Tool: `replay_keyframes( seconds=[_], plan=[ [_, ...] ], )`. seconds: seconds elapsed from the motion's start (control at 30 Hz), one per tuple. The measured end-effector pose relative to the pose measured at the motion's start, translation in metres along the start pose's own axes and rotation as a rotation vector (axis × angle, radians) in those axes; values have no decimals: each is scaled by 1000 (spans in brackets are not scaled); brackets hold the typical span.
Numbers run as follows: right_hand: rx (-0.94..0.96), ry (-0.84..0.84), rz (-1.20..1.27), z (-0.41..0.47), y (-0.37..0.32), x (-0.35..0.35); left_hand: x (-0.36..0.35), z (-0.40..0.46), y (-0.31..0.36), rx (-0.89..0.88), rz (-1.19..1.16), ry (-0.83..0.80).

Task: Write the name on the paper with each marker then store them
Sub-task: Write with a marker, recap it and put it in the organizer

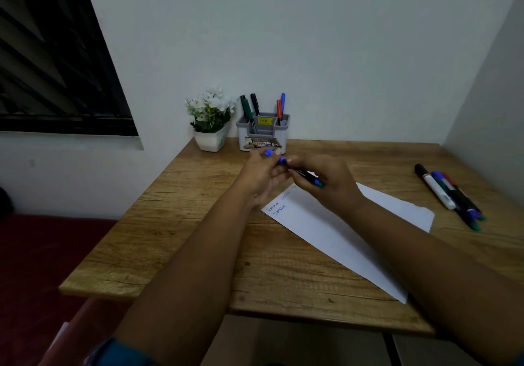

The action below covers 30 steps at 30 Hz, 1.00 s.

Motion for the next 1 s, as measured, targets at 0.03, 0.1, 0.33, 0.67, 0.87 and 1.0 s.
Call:
replay_keyframes(
  seconds=[0.03,0.1,0.33,0.67,0.87,1.0],
  plan=[
    [-5,-14,-16,4,0,-2,2,1,3,-20,3,12],
    [-20,-21,-33,13,1,-3,4,2,10,-56,-29,20],
    [-323,-217,136,41,12,-17,32,4,31,-213,69,242],
    [-471,-467,-87,74,37,-71,53,1,54,-596,482,433],
    [-515,-222,-64,130,76,-45,93,18,45,-486,475,599],
    [-441,80,-16,168,104,-36,109,34,20,-396,414,652]
  ],
)
Point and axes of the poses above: each hand's wrist, its own z-axis towards the middle knuckle, its own x-axis out of the back of the hand, y = z × x, the point moved 6 cm from there along z, towards the middle knuckle, and after that the axes turned 9 degrees about z, right-handed, at the moved point
